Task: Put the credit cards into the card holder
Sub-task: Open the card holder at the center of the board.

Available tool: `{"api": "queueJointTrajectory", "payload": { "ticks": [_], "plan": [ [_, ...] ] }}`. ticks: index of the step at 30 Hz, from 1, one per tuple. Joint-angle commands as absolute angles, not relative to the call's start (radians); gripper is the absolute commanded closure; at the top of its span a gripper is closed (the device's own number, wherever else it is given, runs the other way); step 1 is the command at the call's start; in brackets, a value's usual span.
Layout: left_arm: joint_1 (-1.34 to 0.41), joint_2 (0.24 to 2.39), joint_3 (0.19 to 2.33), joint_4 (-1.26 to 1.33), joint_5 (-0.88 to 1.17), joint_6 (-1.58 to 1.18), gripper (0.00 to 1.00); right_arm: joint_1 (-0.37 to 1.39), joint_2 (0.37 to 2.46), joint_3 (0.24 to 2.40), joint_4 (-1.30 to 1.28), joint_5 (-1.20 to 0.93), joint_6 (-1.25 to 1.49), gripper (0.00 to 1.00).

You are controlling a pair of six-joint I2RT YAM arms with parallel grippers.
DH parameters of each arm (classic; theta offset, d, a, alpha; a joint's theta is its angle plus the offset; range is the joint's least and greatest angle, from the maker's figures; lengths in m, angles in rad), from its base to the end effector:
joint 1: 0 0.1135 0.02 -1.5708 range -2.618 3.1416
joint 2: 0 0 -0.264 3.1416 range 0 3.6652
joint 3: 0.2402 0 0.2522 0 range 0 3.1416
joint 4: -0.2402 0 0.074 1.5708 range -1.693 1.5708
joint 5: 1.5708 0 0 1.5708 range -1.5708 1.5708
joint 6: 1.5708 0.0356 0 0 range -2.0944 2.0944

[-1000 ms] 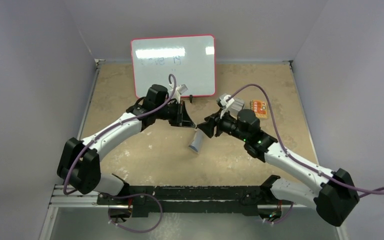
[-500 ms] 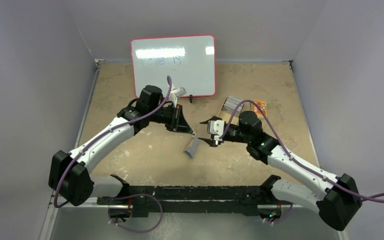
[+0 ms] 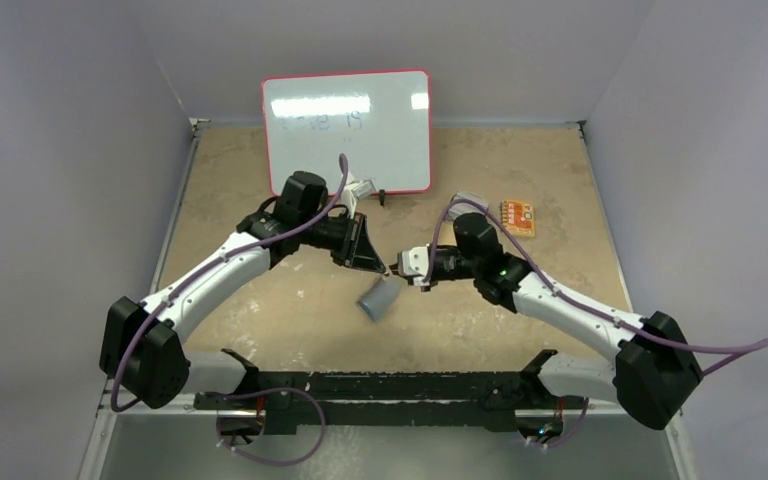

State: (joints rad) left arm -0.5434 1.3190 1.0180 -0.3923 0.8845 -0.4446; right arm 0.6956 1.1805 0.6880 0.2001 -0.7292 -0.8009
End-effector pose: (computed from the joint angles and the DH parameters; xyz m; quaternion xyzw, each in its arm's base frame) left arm 0.2256 -0.1685 0.2921 0.2220 0.8082 -0.5232 0.1543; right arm 0.1844 0.1849 0.2657 -0.6660 0.4048 0.2565 0.5716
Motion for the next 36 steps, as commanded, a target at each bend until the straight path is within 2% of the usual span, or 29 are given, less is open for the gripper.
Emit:
{"api": "queueJointTrajectory", "payload": {
  "ticks": [1, 4, 6, 8, 11, 16, 18, 20, 23, 31, 36],
  "plan": [
    [-0.512, 1.322, 1.093, -0.374, 0.839, -0.447, 0.92, 0.703, 1.211, 0.757, 0.246, -0.785, -0.693, 1.00],
    [-0.441, 1.304, 1.107, -0.323, 0.754, -0.548, 0.77, 0.703, 1.216, 0.760, 0.266, -0.802, -0.551, 1.00],
    [-0.374, 1.279, 1.112, -0.312, 0.624, -0.618, 0.56, 0.703, 1.203, 0.719, 0.395, -0.791, -0.366, 1.00],
    [-0.321, 1.250, 1.122, -0.313, 0.527, -0.645, 0.49, 0.703, 1.188, 0.678, 0.534, -0.760, -0.136, 1.00],
    [-0.293, 1.218, 1.150, -0.386, 0.389, -0.634, 0.47, 0.703, 1.185, 0.660, 0.653, -0.611, 0.246, 1.00],
    [-0.282, 1.145, 1.104, -0.438, 0.205, -0.638, 0.46, 0.707, 1.221, 0.683, 0.521, -0.403, 0.648, 1.00],
    [-0.281, 1.102, 1.039, -0.411, 0.181, -0.664, 0.45, 0.707, 1.226, 0.636, 0.573, -0.383, 0.776, 1.00],
    [-0.281, 1.072, 0.972, -0.385, 0.196, -0.681, 0.44, 0.707, 1.238, 0.600, 0.612, -0.371, 0.846, 1.00],
    [-0.281, 1.051, 0.869, -0.349, 0.247, -0.710, 0.43, 0.707, 1.285, 0.585, 0.518, -0.271, 0.902, 1.00],
    [-0.295, 1.076, 0.646, -0.207, 0.348, -0.841, 0.42, 0.706, 1.455, 0.493, 0.636, -0.319, 1.039, 1.00],
    [-0.367, 1.124, 0.574, -0.092, 0.337, -0.886, 0.40, 0.700, 1.465, 0.442, 0.587, -0.139, 1.012, 1.00]
  ]
}}
